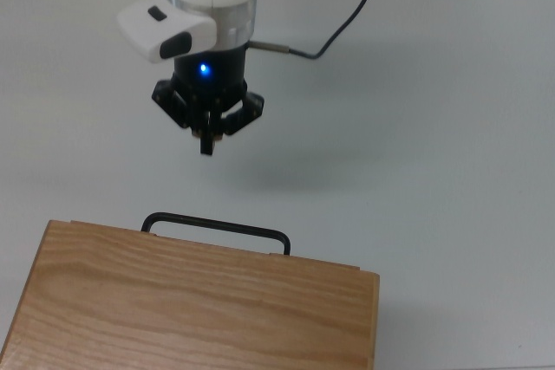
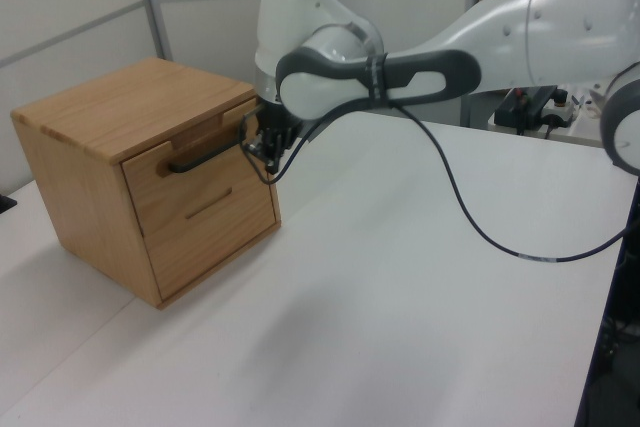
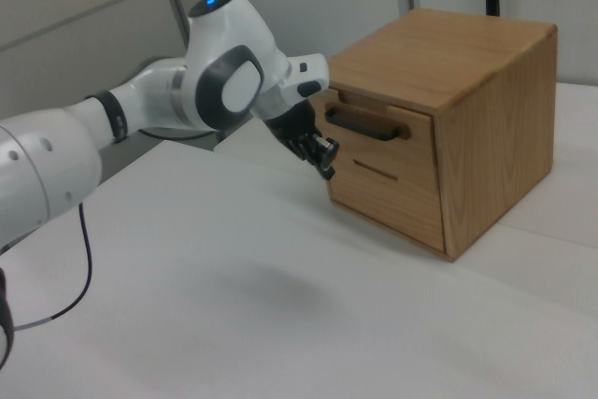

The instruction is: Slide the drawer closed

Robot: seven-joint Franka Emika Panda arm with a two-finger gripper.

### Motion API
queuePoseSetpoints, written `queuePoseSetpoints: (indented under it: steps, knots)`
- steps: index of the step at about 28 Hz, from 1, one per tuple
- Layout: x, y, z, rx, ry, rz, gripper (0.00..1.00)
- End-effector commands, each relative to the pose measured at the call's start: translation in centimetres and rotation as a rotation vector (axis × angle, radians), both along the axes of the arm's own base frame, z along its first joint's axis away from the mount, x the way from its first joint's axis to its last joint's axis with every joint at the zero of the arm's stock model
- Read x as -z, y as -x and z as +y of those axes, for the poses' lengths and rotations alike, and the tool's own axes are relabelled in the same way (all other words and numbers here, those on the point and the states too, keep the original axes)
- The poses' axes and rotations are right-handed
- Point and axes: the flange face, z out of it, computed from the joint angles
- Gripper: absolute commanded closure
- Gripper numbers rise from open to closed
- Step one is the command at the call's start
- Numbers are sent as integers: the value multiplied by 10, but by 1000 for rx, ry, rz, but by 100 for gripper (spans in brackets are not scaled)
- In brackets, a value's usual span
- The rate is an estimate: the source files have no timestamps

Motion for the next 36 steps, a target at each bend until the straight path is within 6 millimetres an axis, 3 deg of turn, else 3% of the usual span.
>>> queuePoseSetpoints:
  steps: [1, 3, 6, 10, 12, 14, 15, 36]
  knots:
    - [-20, 32, 2, -37, 11, 127, 100]
    - [-24, 43, 2, -64, 3, 185, 100]
    - [-38, 65, -2, -156, -22, 275, 83]
    - [-54, 83, -5, -224, -14, 322, 72]
    - [-61, 92, -6, -231, -13, 343, 50]
    - [-66, 96, -7, -230, -12, 347, 8]
    - [-66, 97, -7, -230, -13, 353, 0]
    - [-69, 100, -7, -218, -4, 358, 0]
